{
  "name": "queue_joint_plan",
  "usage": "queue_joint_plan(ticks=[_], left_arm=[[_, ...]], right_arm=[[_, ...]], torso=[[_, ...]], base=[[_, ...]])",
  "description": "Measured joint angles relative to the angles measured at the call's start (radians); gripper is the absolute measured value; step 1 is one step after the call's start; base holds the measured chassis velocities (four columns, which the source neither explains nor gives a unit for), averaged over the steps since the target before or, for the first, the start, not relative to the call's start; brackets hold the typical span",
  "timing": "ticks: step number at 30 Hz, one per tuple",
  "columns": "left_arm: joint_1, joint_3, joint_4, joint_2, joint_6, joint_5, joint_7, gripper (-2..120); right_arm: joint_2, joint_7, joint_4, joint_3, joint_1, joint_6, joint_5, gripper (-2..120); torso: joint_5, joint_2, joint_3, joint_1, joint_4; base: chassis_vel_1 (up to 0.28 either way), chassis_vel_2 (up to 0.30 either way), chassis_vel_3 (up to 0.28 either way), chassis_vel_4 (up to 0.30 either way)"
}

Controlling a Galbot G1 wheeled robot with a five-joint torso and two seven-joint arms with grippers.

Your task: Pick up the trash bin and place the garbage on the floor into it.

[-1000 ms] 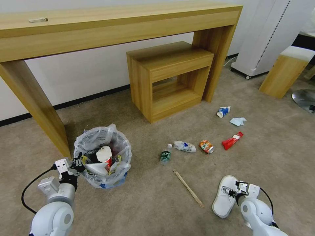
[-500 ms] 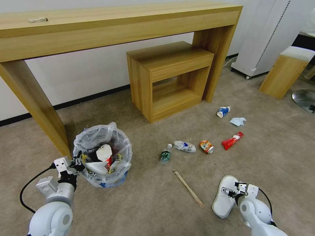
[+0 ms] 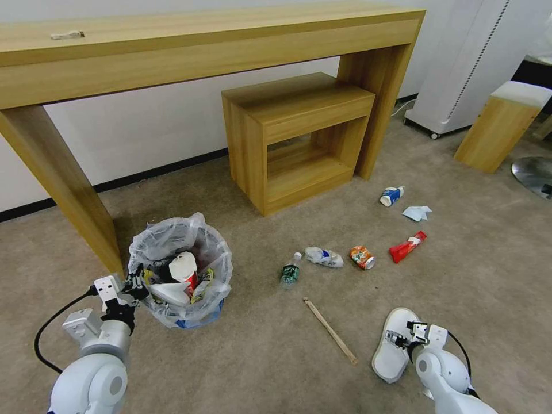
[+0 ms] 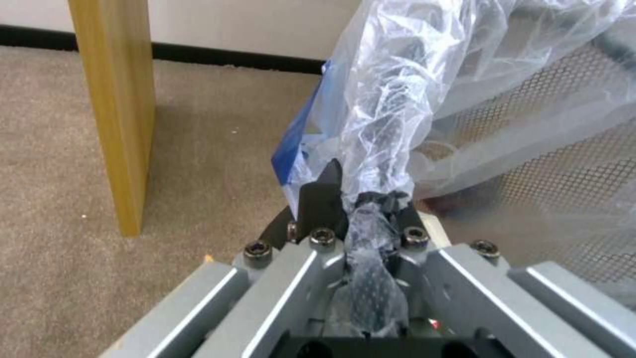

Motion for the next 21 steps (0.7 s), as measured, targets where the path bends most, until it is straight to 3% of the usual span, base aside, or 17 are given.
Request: queue_joint_plan(ticks=[10, 21], left_arm=[[0.005, -0.005, -0.005, -0.003, 0.0, 0.0, -0.001, 1], [0.007, -0.002, -0.004, -0.017, 0.0, 0.014, 0.002, 1]], right_arm=[[-0.001, -0.003, -0.002, -0.003, 0.0, 0.011, -0.002, 35], [-0.01, -0.008, 0.001, -0.003, -0.004, 0.023, -0.006, 3]], torso=[[-0.0001, 0.0, 0.0, 0.0, 0.0], [-0.0001, 0.0, 0.0, 0.0, -0.0001]], base=[[0.0, 0.0, 0.0, 0.0], [0.0, 0.0, 0.0, 0.0]])
